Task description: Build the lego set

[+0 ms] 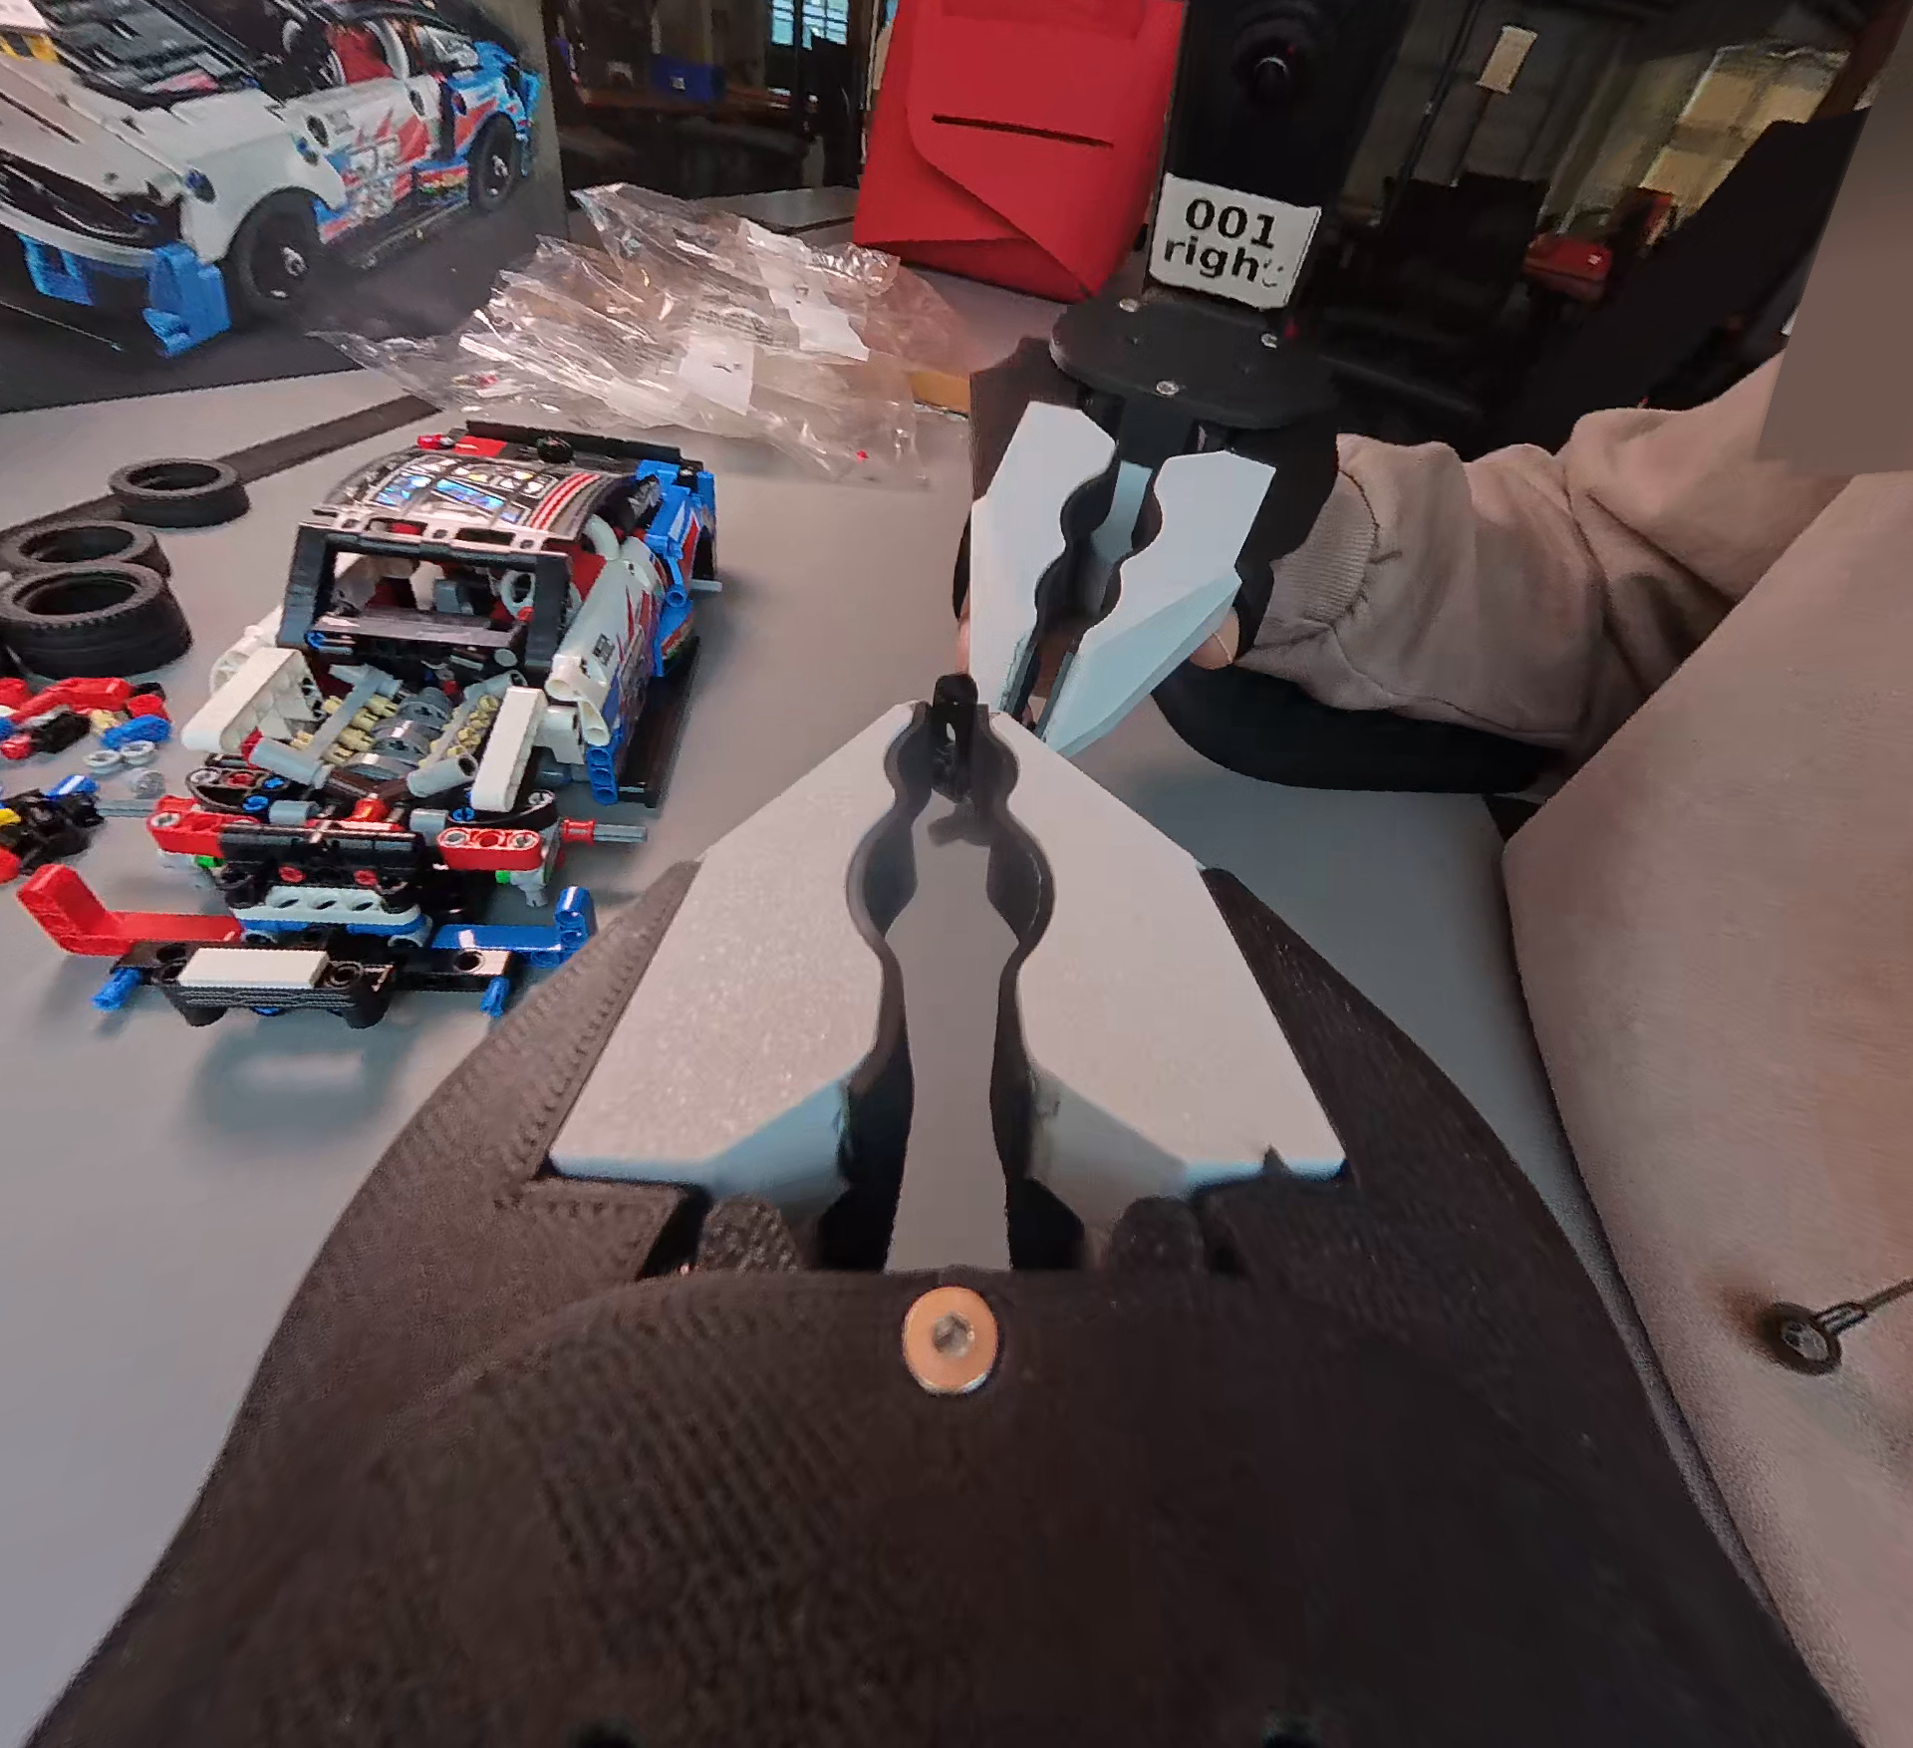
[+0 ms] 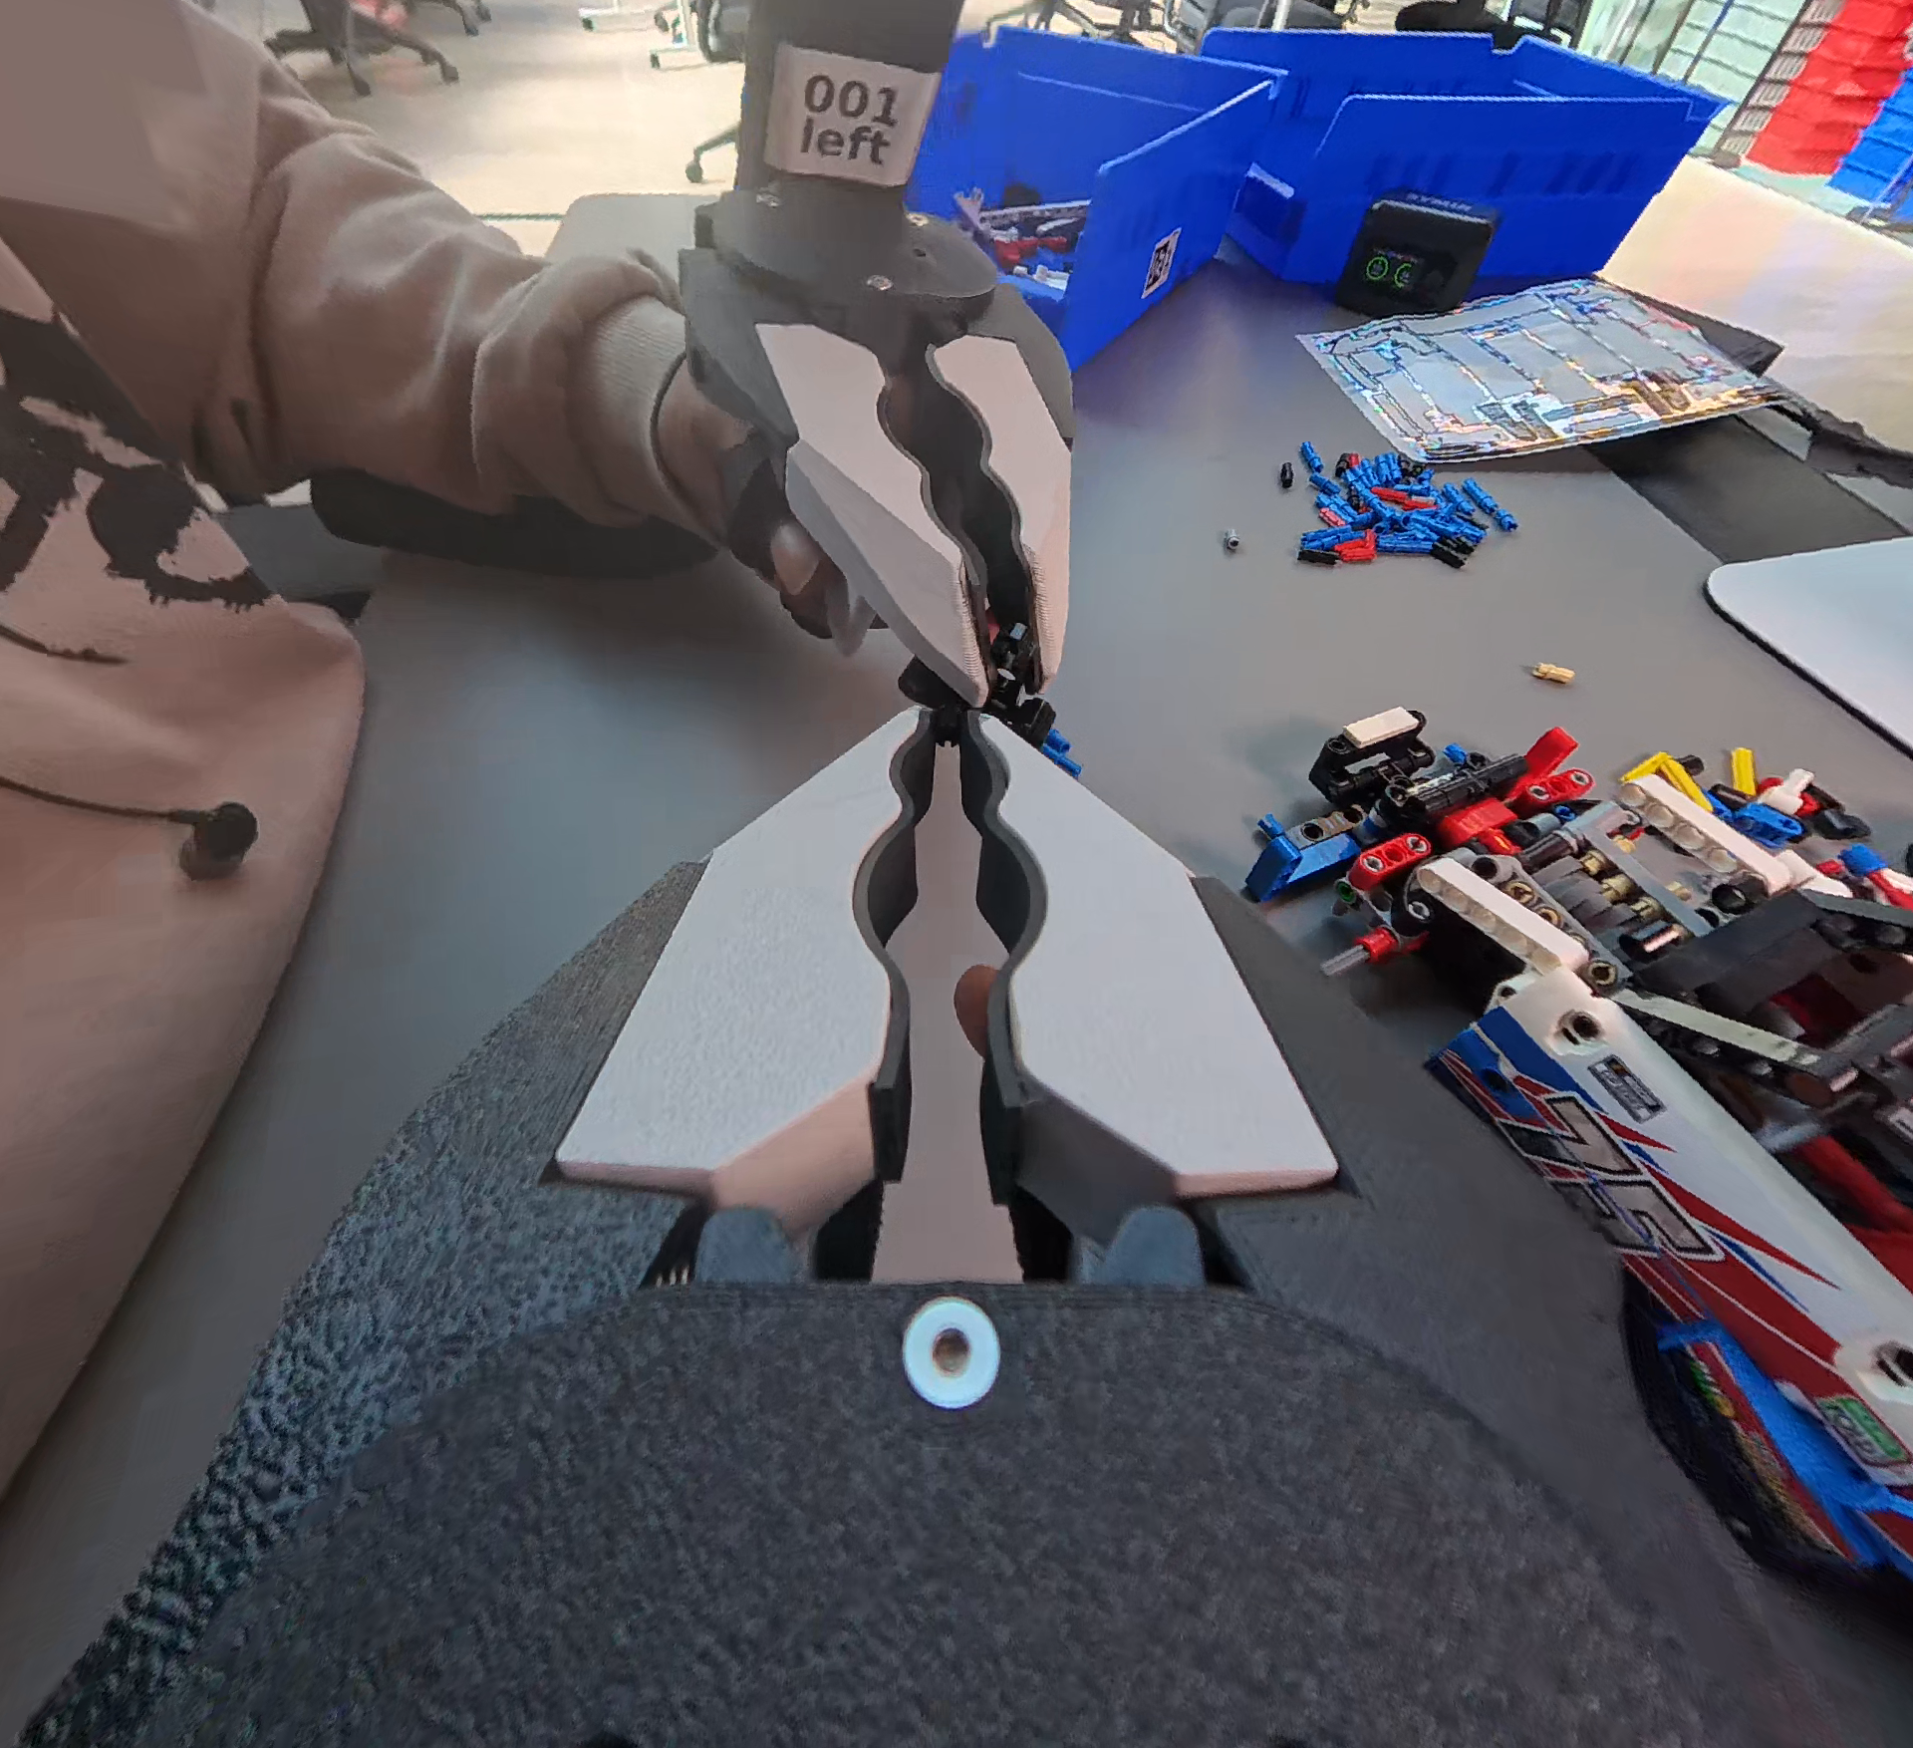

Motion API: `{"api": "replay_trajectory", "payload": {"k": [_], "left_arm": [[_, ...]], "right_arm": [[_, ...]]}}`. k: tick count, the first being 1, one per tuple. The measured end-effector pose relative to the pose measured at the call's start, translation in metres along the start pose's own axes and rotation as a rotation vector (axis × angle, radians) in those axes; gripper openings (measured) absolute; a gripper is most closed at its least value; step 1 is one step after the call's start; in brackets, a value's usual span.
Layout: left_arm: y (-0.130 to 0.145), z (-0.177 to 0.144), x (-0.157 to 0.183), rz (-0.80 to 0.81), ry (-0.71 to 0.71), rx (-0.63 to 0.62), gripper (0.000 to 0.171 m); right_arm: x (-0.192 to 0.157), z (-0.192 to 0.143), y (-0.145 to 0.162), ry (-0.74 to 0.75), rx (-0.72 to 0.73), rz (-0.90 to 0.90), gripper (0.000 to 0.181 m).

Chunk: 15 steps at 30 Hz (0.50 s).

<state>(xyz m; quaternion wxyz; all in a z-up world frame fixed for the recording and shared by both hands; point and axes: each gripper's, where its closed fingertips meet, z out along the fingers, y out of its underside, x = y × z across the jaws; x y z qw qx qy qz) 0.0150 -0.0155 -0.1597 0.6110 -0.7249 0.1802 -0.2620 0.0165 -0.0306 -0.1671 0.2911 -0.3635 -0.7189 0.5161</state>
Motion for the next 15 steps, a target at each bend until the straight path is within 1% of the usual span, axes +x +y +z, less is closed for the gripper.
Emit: {"api": "replay_trajectory", "payload": {"k": [2,5,6,8,10,12,13,14,15], "left_arm": [[-0.007,-0.004,-0.009,-0.009,-0.052,0.039,0.005],[-0.018,-0.011,-0.018,-0.066,-0.094,0.106,0.005],[-0.02,-0.012,-0.02,-0.104,-0.098,0.123,0.005],[-0.021,-0.013,-0.023,-0.202,-0.08,0.154,0.005],[-0.019,-0.012,-0.026,-0.286,-0.061,0.162,0.006],[-0.011,-0.008,-0.024,-0.387,-0.004,0.127,0.006],[-0.005,-0.006,-0.025,-0.444,0.012,0.1,0.006],[0.003,-0.004,-0.024,-0.483,0.023,0.063,0.006],[0.014,-0.001,-0.019,-0.506,0.051,-0.004,0.006]], "right_arm": [[0.006,0.004,-0.007,0.042,0.063,0.099,0.003],[0.015,0.009,-0.018,0.105,0.189,0.244,0.002],[0.017,0.009,-0.021,0.124,0.21,0.264,0.002],[0.02,0.01,-0.023,0.16,0.224,0.243,0.002],[0.021,0.009,-0.022,0.162,0.203,0.225,0.002],[0.024,0.005,-0.019,0.153,0.187,0.227,0.002],[0.023,0.005,-0.014,0.134,0.143,0.22,0.002],[0.024,0.004,-0.008,0.129,0.102,0.203,0.003],[0.027,0.002,-0.004,0.143,0.076,0.183,0.002]]}}
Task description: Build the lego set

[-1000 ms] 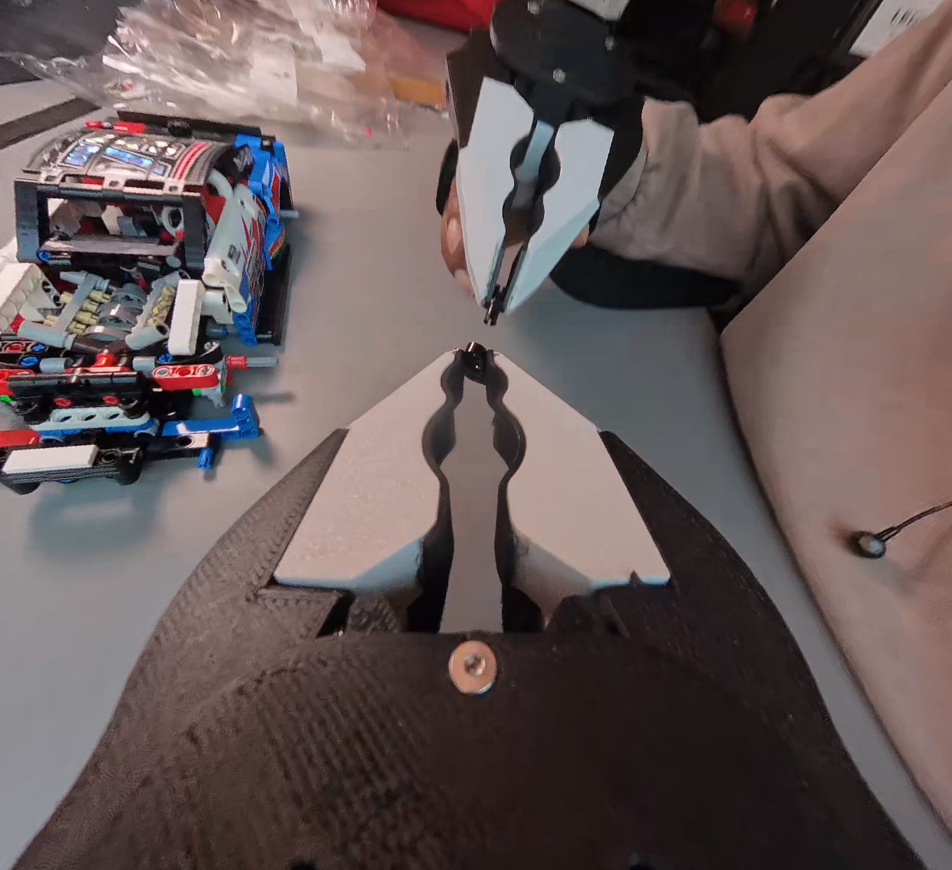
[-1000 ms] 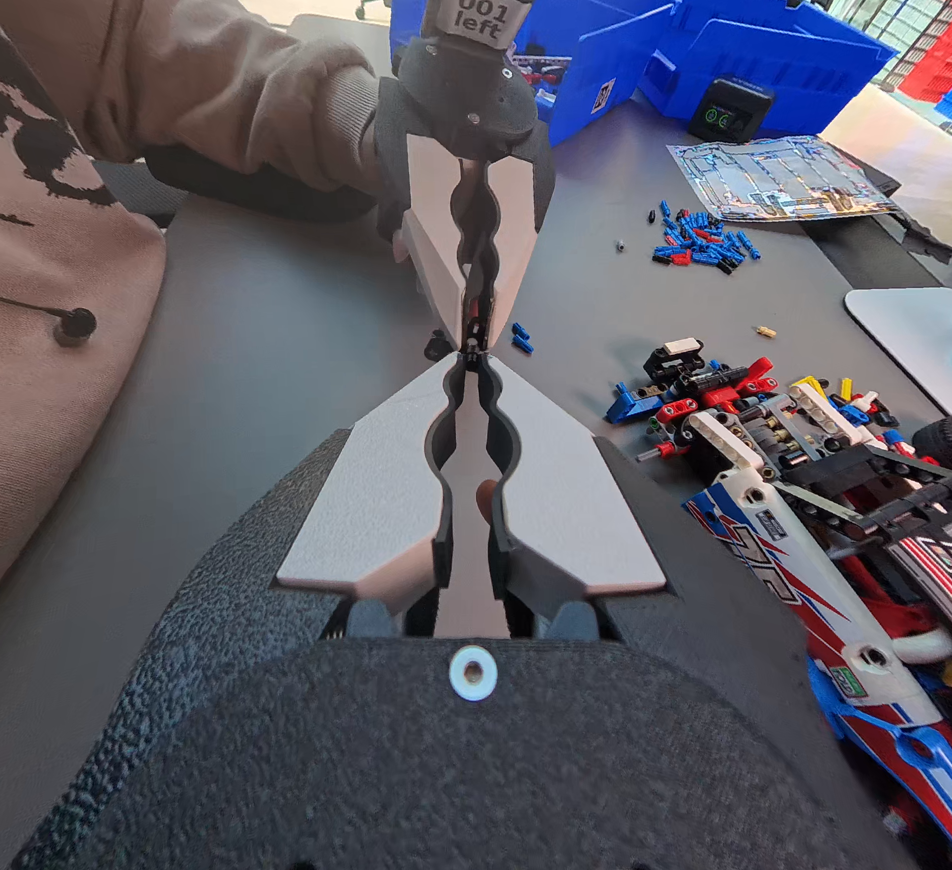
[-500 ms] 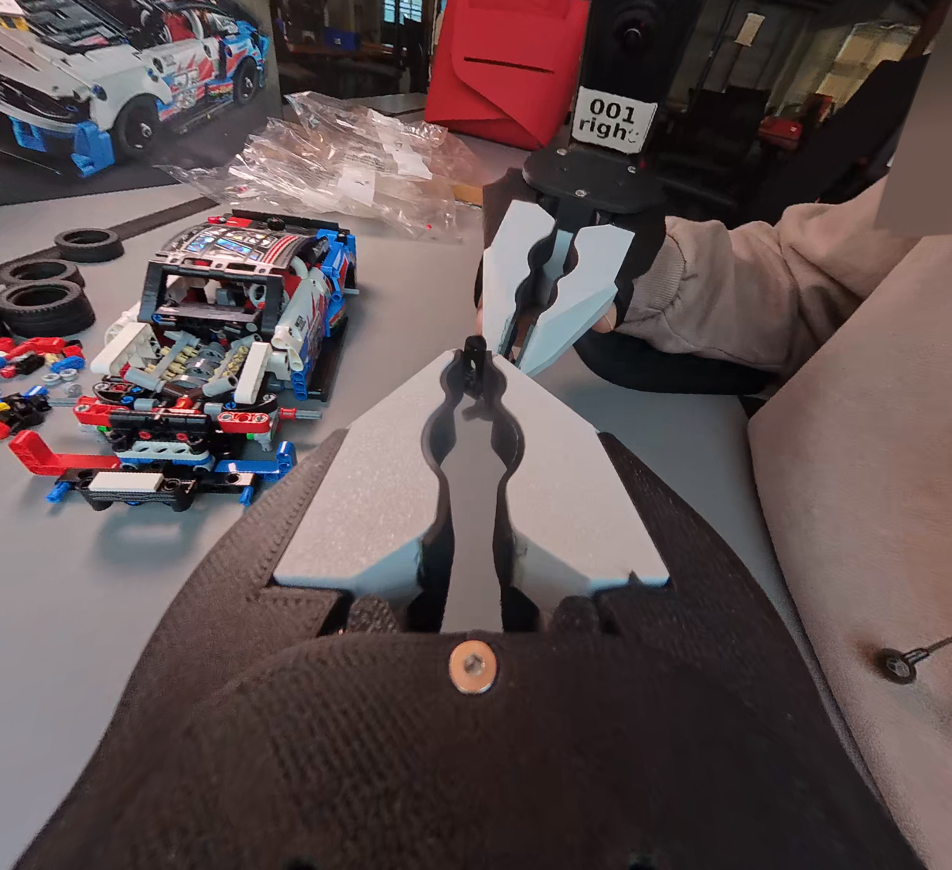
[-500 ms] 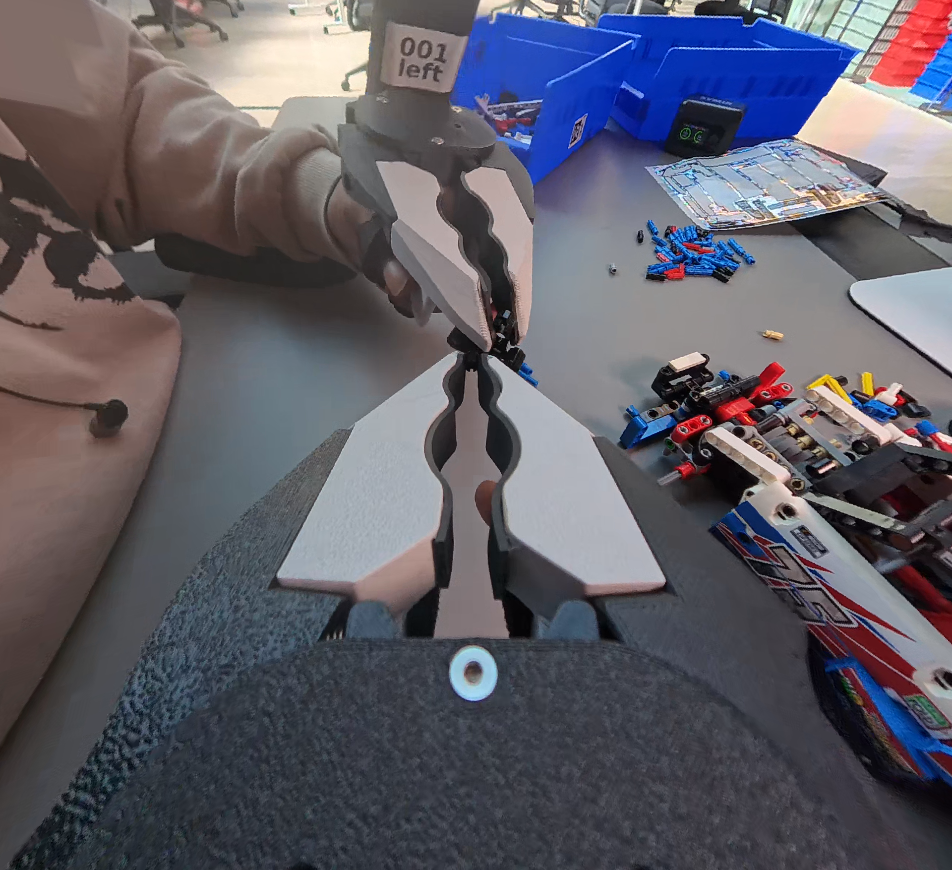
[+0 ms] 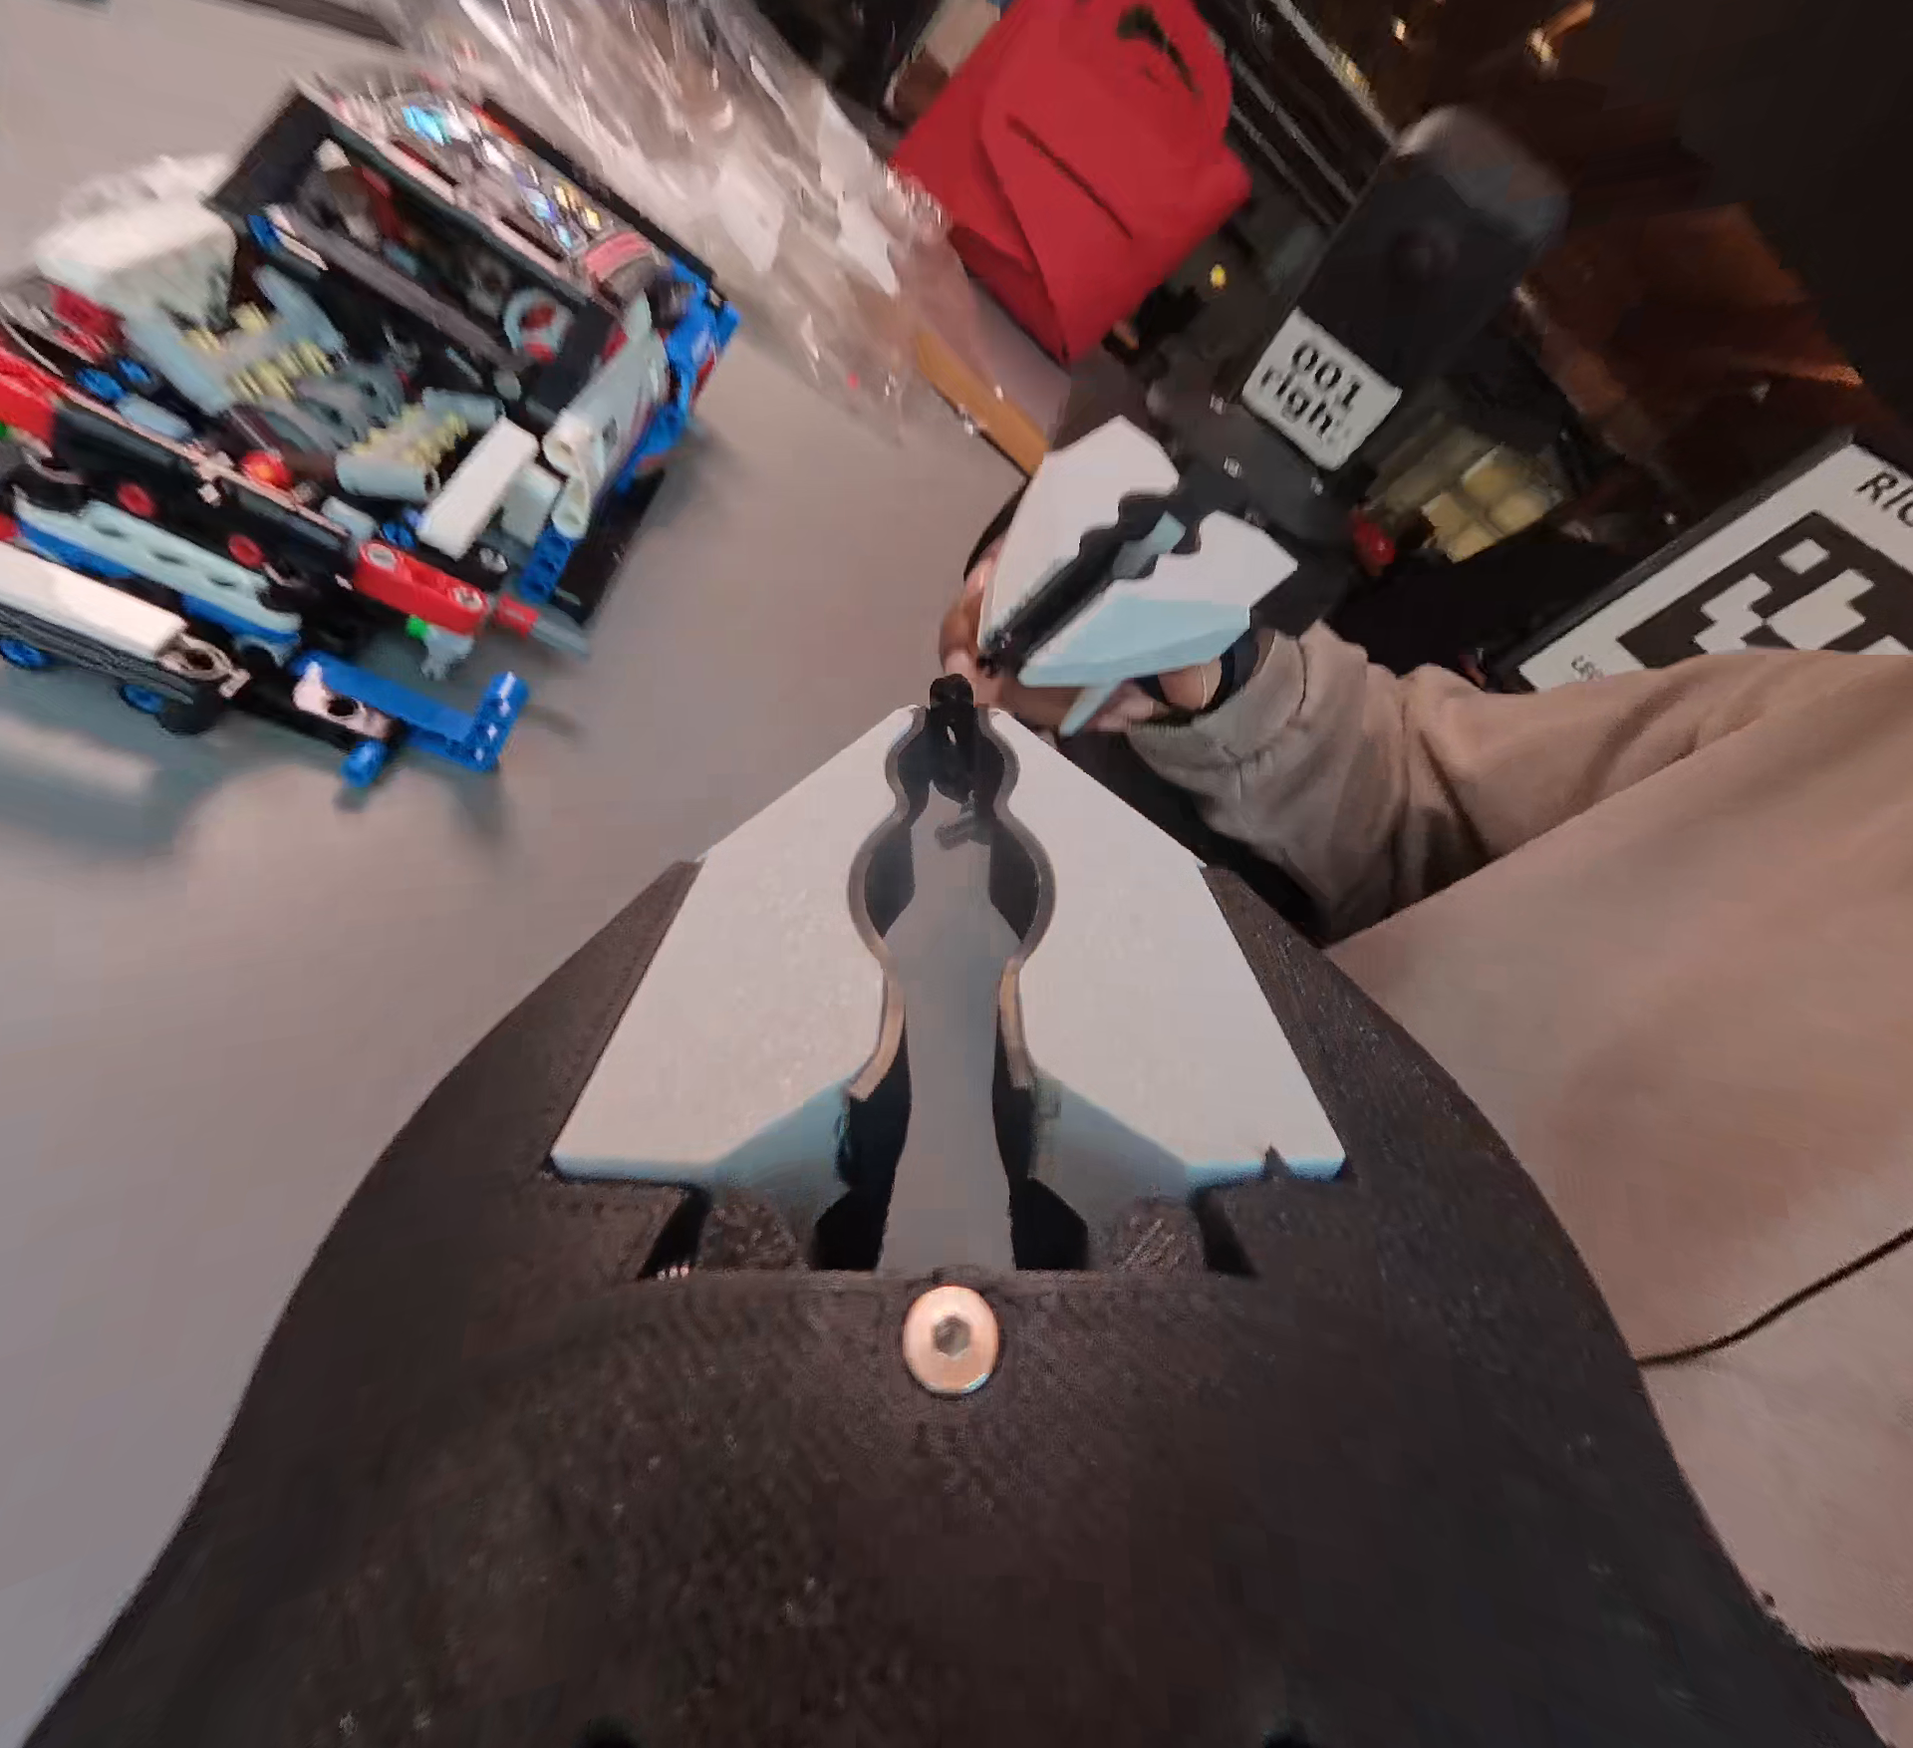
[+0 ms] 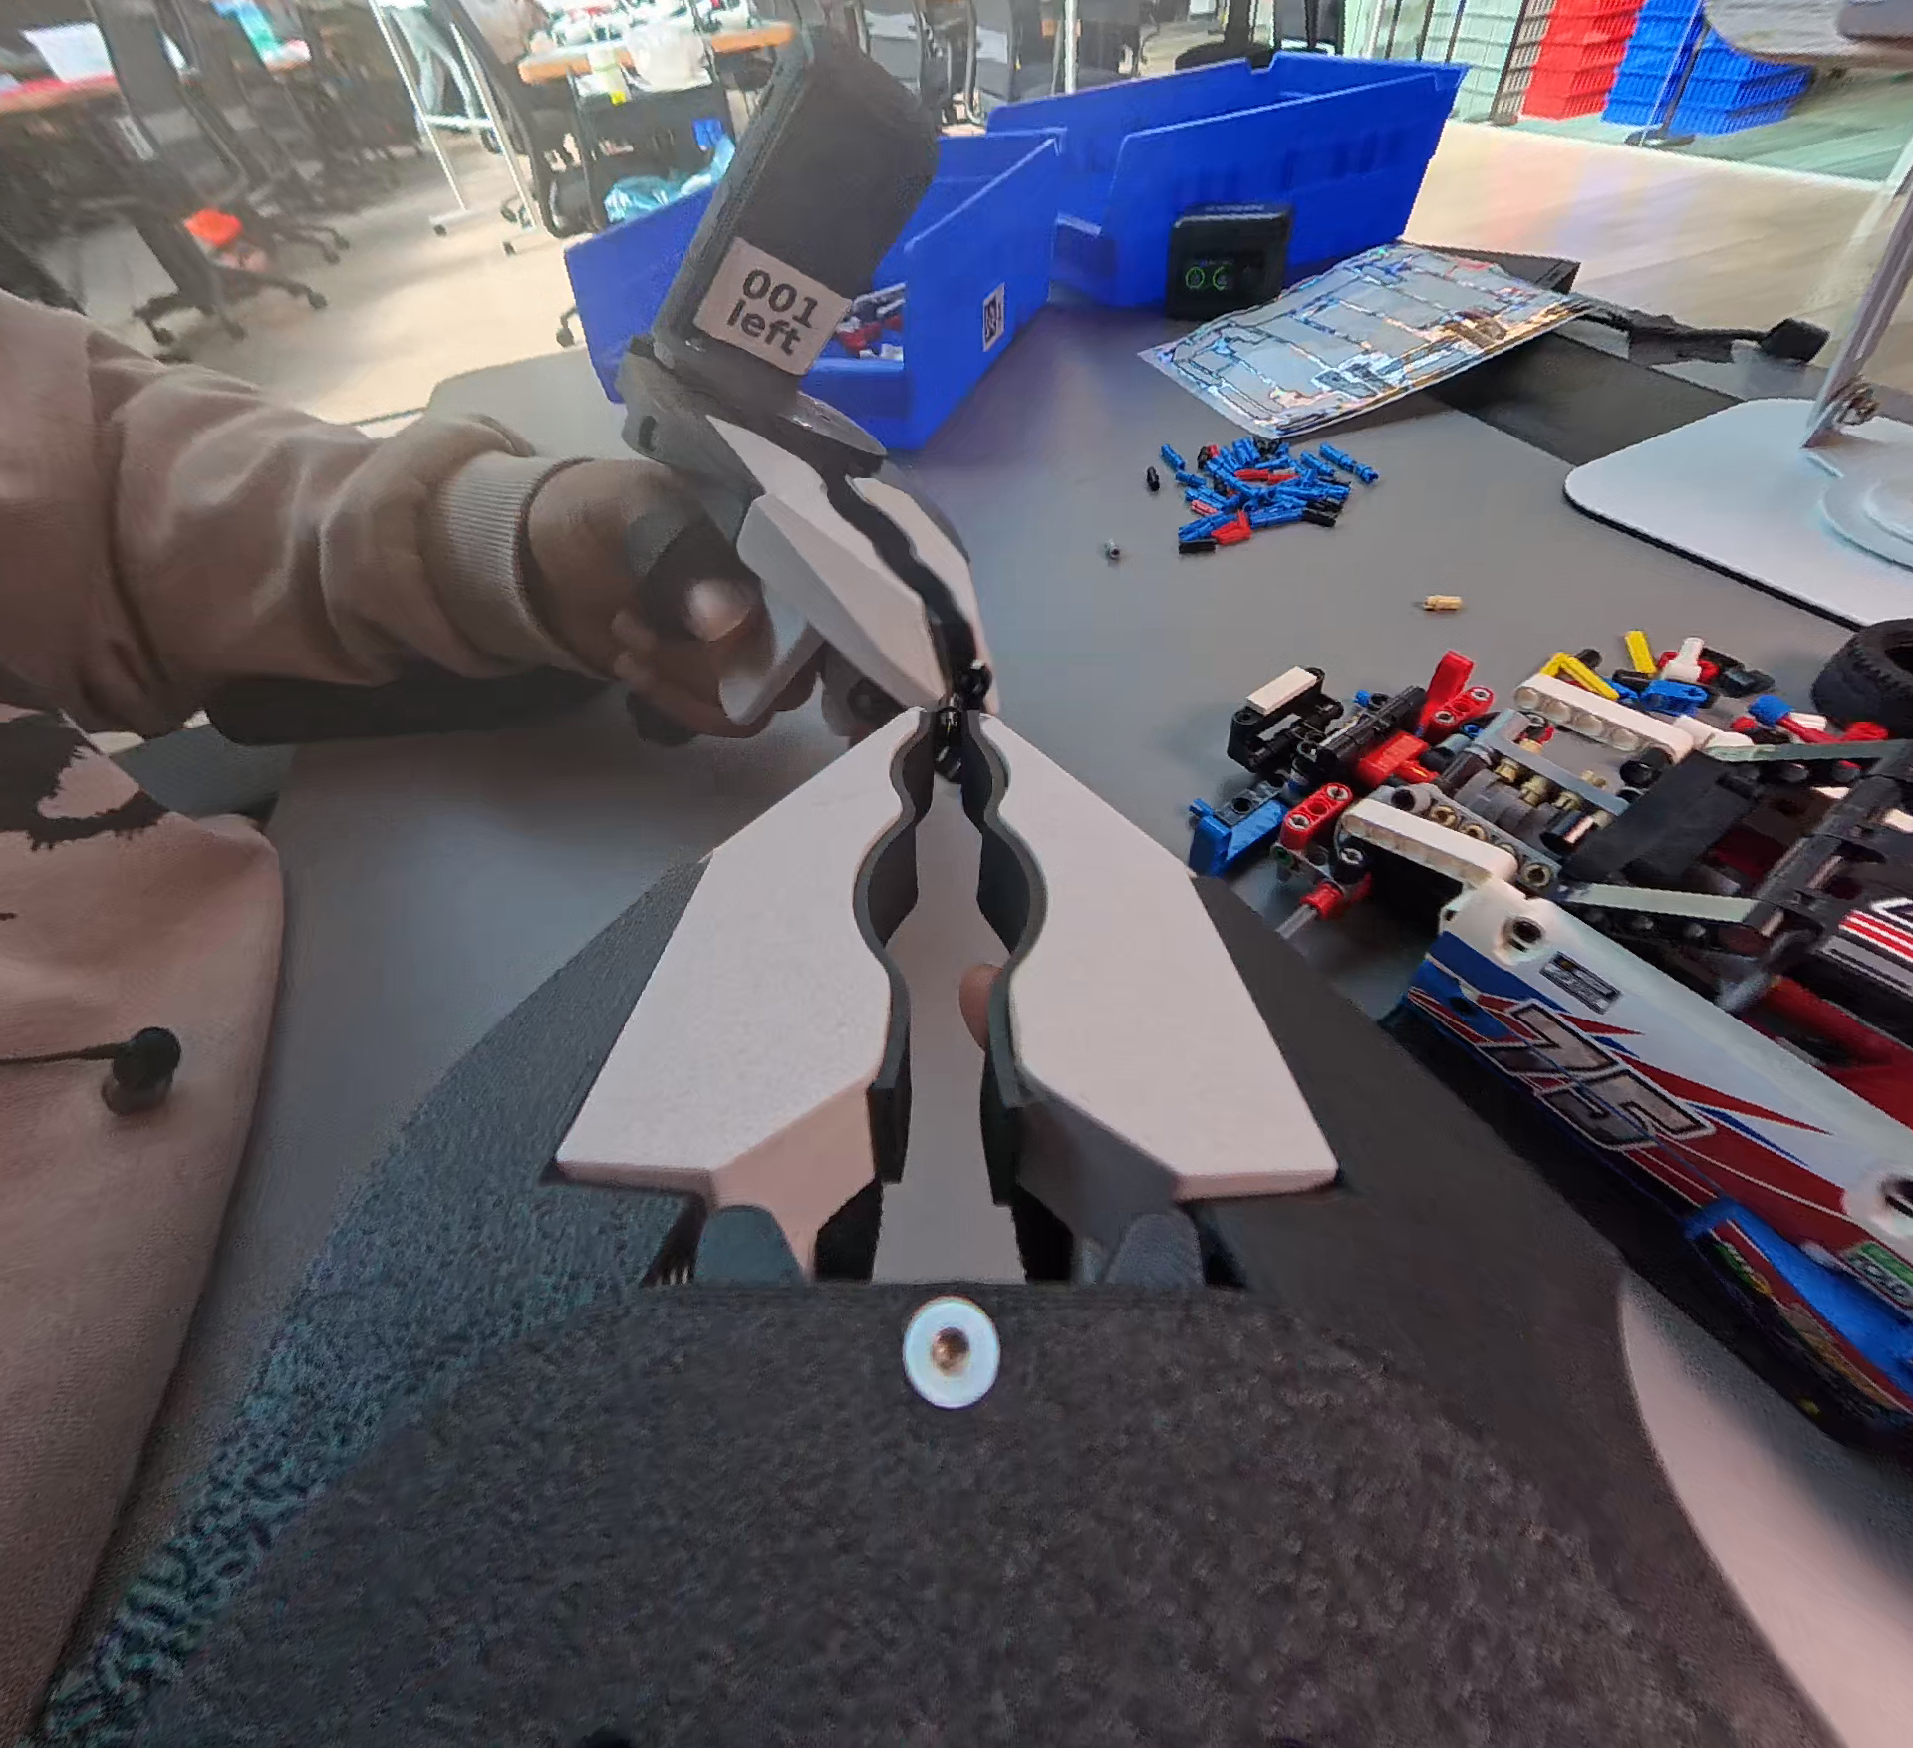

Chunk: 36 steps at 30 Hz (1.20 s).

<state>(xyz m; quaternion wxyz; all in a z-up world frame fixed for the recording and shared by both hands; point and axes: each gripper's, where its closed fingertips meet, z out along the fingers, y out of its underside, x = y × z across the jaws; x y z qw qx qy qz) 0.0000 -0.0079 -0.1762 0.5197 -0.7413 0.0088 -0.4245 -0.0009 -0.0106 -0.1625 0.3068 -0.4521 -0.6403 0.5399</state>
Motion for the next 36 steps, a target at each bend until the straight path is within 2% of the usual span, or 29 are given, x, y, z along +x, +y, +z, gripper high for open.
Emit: {"api": "replay_trajectory", "payload": {"k": [3,5,8,12,16,22,29,36], "left_arm": [[0.028,0.01,-0.001,-0.015,-0.013,-0.146,0.006],[0.033,0.014,0.001,-0.045,-0.002,-0.16,0.006],[0.028,0.015,0.003,-0.136,0.046,-0.121,0.006],[0.008,0.007,0.007,-0.308,0.158,0.0,0.006],[-0.01,-0.002,0.008,-0.424,0.24,0.116,0.005],[-0.017,-0.002,0.005,-0.347,0.169,0.156,0.005],[-0.019,0.0,-0.004,-0.15,-0.027,0.182,0.005],[-0.024,-0.001,-0.006,-0.113,-0.073,0.22,0.005]], "right_arm": [[0.007,-0.004,0.008,0.002,-0.069,-0.033,0.002],[0.011,-0.006,0.014,0.009,-0.089,-0.043,0.003],[0.014,-0.006,0.017,0.009,-0.092,-0.044,0.002],[0.009,-0.01,0.009,-0.021,-0.046,-0.097,0.002],[-0.009,-0.013,-0.007,-0.078,0.052,-0.17,0.002],[-0.013,0.001,-0.004,-0.002,0.003,-0.167,0.002],[-0.008,0.006,-0.004,0.048,0.005,-0.07,0.002],[-0.001,0.007,-0.004,0.094,0.002,0.014,0.002]]}}
